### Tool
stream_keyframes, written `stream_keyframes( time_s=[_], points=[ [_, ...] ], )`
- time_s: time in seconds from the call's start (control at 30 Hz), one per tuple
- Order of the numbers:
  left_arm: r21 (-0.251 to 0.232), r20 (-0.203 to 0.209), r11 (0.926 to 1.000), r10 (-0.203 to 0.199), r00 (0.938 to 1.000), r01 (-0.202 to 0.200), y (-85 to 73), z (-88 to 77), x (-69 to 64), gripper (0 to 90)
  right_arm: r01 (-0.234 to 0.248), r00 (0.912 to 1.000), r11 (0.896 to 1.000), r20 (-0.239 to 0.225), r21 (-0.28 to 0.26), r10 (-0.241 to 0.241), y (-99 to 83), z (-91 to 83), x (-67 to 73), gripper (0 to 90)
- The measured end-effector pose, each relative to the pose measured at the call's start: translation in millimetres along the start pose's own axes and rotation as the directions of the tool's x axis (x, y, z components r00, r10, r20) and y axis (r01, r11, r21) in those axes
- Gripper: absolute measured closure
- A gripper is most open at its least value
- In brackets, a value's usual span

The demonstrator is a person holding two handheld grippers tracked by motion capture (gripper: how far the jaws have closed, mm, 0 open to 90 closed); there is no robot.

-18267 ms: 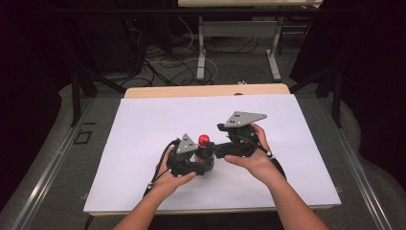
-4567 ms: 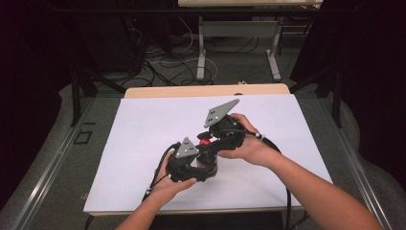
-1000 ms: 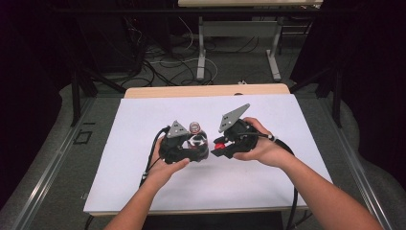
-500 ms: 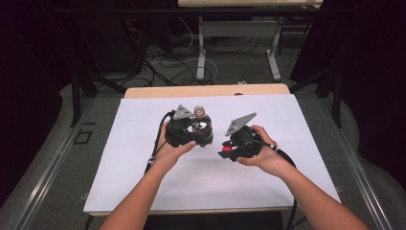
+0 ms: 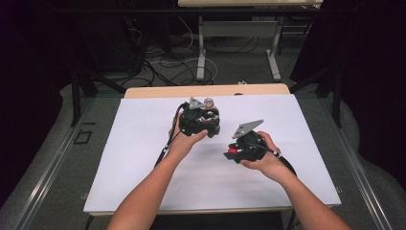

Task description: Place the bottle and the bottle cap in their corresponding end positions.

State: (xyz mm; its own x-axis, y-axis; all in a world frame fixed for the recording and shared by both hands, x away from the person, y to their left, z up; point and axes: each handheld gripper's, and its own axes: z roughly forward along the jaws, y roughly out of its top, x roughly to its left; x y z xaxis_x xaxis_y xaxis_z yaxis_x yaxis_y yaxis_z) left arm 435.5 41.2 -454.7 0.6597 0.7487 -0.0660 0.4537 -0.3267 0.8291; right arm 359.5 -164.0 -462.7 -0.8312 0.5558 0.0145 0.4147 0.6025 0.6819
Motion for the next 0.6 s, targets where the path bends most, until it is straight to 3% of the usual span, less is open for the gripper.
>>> stream_keyframes(
  time_s=[0.07,0.13,0.27,0.5,0.57,0.6],
  points=[
    [-0.006,-0.011,0.9996,-0.026,0.9996,0.026,-1.6,8.4,1.2,30.1,-0.008,1.0000,1.000,0.000,-0.002,0.008,-2.9,3.3,-1.6,60.7],
    [0.002,-0.031,0.9999,-0.012,0.9994,0.012,-4.1,14.8,4.9,30.0,-0.009,0.9999,1.000,0.009,-0.009,0.009,-5.5,6.4,-2.1,60.7],
    [0.006,-0.053,0.9998,-0.020,0.9984,0.020,-9.1,26.3,9.6,30.0,-0.027,0.9996,0.999,0.004,-0.026,0.027,-10.2,11.6,-1.8,60.7],
    [0.020,-0.065,0.9989,-0.042,0.9970,0.043,-18.4,40.4,13.4,29.9,-0.037,0.9993,0.998,0.009,-0.040,0.037,-16.4,22.3,-3.8,60.7],
    [0.025,-0.068,0.9982,-0.053,0.9962,0.055,-20.8,43.0,13.7,30.0,-0.058,0.9981,0.997,0.016,-0.050,0.059,-18.6,26.2,-3.4,60.7],
    [0.031,-0.067,0.9981,-0.051,0.9965,0.053,-21.7,43.9,13.6,30.0,-0.061,0.9981,0.998,0.009,-0.032,0.061,-19.0,26.7,-3.8,60.7]
  ],
)
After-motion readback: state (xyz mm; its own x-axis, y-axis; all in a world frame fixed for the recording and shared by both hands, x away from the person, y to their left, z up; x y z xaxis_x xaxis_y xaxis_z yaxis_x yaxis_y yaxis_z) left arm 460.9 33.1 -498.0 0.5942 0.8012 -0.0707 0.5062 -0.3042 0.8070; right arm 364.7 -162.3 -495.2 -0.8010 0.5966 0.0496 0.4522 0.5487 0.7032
